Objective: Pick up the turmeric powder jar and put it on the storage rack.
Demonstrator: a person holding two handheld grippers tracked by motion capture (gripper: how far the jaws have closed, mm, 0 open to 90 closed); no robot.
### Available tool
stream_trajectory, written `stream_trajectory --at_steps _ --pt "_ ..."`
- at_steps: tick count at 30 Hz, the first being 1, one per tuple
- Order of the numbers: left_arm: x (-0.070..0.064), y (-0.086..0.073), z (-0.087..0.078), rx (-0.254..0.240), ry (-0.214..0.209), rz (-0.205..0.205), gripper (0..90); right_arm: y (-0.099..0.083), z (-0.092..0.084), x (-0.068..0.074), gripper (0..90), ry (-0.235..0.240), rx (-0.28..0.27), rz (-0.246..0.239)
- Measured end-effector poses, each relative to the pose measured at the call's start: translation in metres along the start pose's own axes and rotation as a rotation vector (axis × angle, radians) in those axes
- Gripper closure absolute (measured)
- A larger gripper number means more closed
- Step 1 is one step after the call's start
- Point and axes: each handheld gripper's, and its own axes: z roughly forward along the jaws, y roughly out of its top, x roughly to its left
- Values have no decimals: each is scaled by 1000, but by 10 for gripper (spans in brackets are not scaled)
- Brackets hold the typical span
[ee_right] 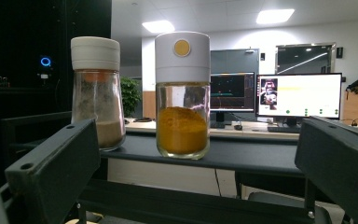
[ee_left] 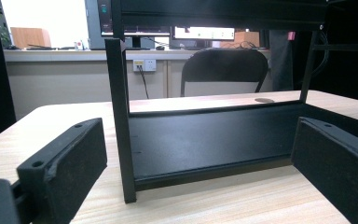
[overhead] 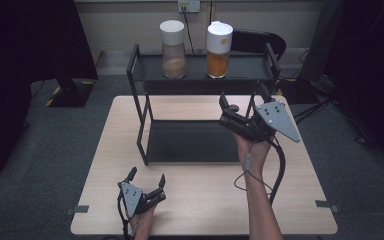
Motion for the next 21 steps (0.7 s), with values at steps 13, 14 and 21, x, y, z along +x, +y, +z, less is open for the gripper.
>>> stream_trajectory --at_steps 13,14,21 --pt "0 0 0 0 0 0 28 -16 -20 4 0 -9 7 -13" --pt "0 0 0 0 0 0 28 -18 -22 4 0 -10 9 -13" --pt "0 0 0 -1 0 0 28 -29 -33 7 0 -25 13 -16"
